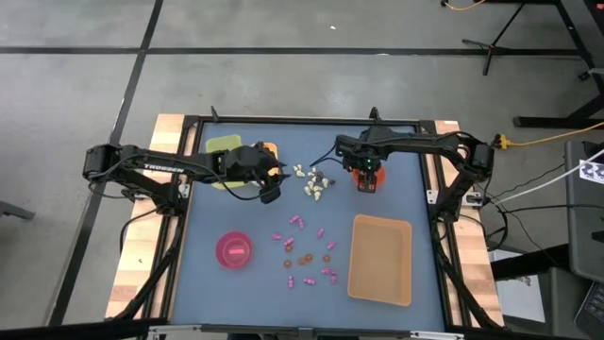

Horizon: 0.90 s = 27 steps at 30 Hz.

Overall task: Sort Halloween decoration
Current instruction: Put the white skull toy into the yellow bin

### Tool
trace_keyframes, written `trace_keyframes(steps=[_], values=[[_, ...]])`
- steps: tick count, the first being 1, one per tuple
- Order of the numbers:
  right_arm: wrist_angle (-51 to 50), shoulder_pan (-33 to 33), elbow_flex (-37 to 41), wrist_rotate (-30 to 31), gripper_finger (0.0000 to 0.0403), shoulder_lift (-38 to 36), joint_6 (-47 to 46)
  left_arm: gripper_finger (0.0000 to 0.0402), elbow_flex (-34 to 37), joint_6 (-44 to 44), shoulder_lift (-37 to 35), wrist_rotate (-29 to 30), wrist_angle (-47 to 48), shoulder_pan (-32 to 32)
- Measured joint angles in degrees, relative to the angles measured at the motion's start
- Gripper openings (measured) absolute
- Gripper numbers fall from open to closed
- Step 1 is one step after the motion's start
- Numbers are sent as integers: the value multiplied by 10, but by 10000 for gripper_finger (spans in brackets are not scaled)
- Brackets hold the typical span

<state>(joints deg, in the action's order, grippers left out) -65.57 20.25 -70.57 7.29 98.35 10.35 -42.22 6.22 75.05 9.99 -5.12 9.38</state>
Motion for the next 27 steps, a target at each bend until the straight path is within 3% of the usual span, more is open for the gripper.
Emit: trace_keyframes(steps=[12,27], values=[[1,0,0,-3,250,0,0,160,0,-99,118,-80,-254,-1],[17,0,0,-4,250,0,0,160,0,-99,300,-95,-355,0]])
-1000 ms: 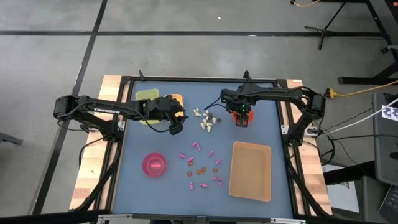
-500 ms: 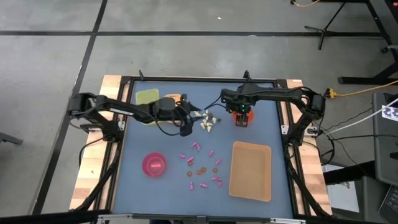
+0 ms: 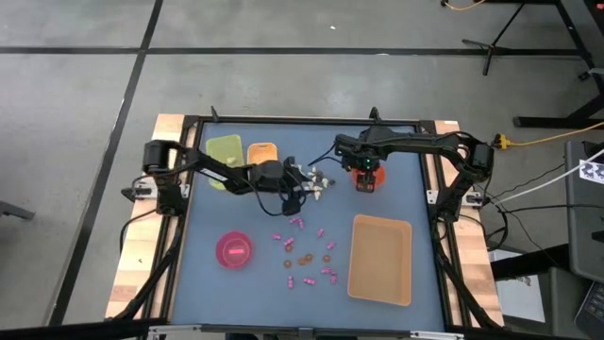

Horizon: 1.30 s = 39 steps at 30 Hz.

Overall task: Sort Halloween decoration
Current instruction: Put the white skull toy into the yellow bin

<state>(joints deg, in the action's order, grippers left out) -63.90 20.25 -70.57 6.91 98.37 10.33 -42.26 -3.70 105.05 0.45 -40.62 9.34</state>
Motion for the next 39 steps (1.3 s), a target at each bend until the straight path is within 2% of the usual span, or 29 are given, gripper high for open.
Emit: trace_keyframes(steps=[13,27,39], values=[[6,0,0,0,250,0,0,160,-39,1,100,9,-9,0],[9,0,0,0,250,0,0,160,-40,2,94,65,53,-4],[9,0,0,-1,250,0,0,160,-39,1,79,79,84,-20]])
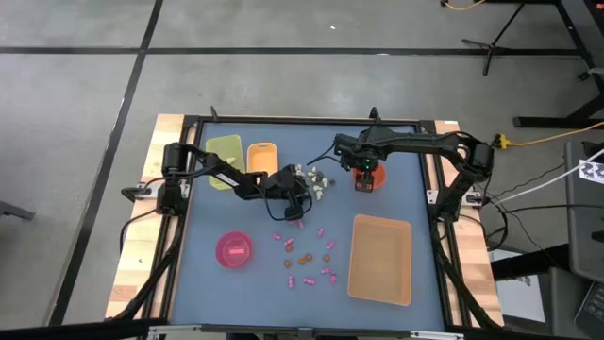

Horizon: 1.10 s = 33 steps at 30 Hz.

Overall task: Sort Halloween decoration
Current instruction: Put the white skull toy into the yellow bin

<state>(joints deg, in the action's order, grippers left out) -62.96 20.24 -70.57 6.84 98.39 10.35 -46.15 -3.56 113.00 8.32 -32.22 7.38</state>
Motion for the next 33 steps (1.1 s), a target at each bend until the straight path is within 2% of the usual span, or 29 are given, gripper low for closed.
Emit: trace_keyframes(steps=[11,33], values=[[1,0,0,-1,250,0,0,160,-1,4,-10,2,42,-3],[2,0,0,0,250,0,0,151,-1,4,-10,-5,47,-3]])
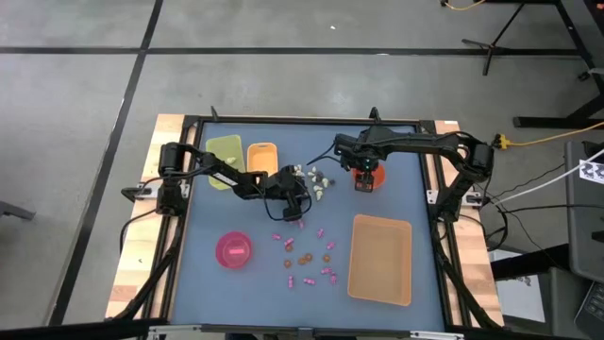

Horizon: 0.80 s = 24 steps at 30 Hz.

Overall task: Sort Halloween decoration
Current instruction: Put the white skull toy into the yellow bin

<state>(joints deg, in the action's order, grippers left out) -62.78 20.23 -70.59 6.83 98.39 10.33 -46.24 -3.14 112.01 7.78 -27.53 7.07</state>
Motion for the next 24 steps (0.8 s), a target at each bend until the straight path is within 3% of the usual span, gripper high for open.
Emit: trace_keyframes(steps=[13,24], values=[[0,0,0,0,250,0,0,76,0,0,0,-2,1,0],[0,0,0,0,250,0,0,67,1,0,-2,0,1,0]])
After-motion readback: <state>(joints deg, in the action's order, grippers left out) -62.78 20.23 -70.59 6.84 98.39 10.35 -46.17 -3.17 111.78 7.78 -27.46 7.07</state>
